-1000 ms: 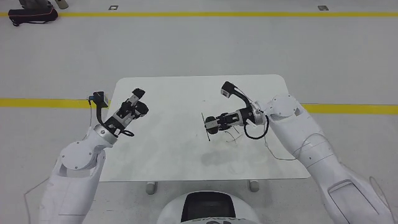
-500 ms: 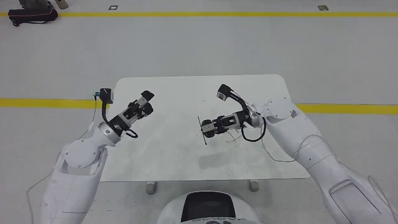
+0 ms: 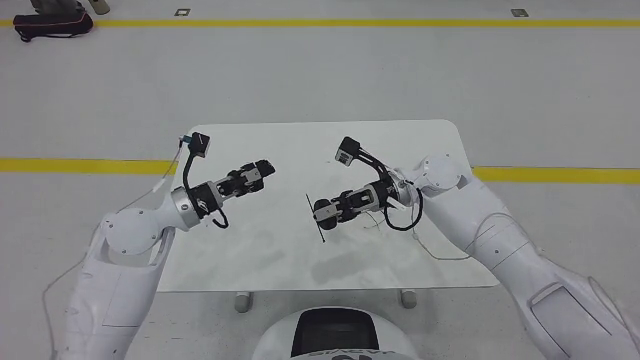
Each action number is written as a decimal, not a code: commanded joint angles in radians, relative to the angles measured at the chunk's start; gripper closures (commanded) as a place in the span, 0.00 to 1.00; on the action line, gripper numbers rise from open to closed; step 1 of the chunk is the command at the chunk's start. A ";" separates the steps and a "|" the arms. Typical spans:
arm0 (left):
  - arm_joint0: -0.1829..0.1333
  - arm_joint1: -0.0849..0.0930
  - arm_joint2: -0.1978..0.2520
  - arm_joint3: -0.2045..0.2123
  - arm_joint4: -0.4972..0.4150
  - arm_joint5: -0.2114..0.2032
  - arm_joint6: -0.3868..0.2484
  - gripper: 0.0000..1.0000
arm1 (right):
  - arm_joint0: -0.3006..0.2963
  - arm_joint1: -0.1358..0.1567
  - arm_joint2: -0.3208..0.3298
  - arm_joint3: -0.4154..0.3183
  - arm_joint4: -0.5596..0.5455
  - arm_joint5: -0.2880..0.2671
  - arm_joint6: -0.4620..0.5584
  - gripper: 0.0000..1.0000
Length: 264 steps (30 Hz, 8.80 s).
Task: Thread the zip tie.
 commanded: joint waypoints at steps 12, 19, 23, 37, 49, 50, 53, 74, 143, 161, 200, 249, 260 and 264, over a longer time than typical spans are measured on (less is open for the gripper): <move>-0.035 0.013 0.045 -0.008 -0.026 0.054 -0.144 0.00 | -0.023 -0.003 0.011 0.008 0.022 0.011 0.000 1.00; -0.043 0.017 0.055 -0.011 0.024 0.068 -0.122 0.00 | -0.016 -0.006 0.006 0.038 0.025 0.001 -0.007 1.00; -0.042 0.017 0.057 -0.012 0.024 0.068 -0.118 0.00 | -0.016 -0.006 0.006 0.038 0.025 0.001 -0.007 1.00; -0.079 0.024 0.116 -0.033 -0.023 0.115 -0.122 0.00 | -0.033 -0.011 0.012 0.007 -0.005 0.028 -0.045 1.00; -0.089 0.025 0.143 -0.030 -0.102 0.123 -0.122 0.00 | -0.059 -0.010 0.022 -0.033 -0.032 0.035 -0.079 1.00; -0.089 0.026 0.144 -0.030 -0.102 0.122 -0.121 0.00 | -0.059 -0.011 0.023 -0.033 -0.032 0.035 -0.079 1.00; -0.090 0.028 0.148 -0.027 -0.108 0.118 -0.117 0.29 | -0.061 -0.012 0.027 -0.032 -0.031 0.036 -0.079 1.00; -0.117 0.045 0.178 -0.005 -0.105 0.119 -0.109 0.67 | -0.052 -0.028 0.040 0.019 -0.022 0.023 -0.065 1.00; -0.117 0.076 0.183 0.071 -0.142 0.214 0.208 1.00 | -0.129 -0.034 0.181 0.030 -0.109 0.000 -0.191 0.00; -0.121 0.040 0.232 0.106 -0.303 0.263 0.544 1.00 | -0.314 -0.097 0.393 -0.096 -0.136 0.000 -0.321 0.00; -0.103 0.008 0.311 0.077 -0.430 0.282 0.636 1.00 | -0.330 -0.163 0.363 -0.095 -0.192 0.000 -0.589 0.00; -0.126 -0.019 0.331 0.107 -0.424 0.307 0.670 1.00 | -0.274 -0.198 0.307 0.000 -0.245 0.000 -0.632 0.75; -0.126 -0.023 0.330 0.110 -0.416 0.312 0.675 1.00 | -0.278 -0.201 0.312 -0.003 -0.262 0.000 -0.634 0.87; -0.128 -0.025 0.330 0.111 -0.414 0.313 0.676 1.00 | -0.280 -0.202 0.314 -0.005 -0.270 0.000 -0.636 0.90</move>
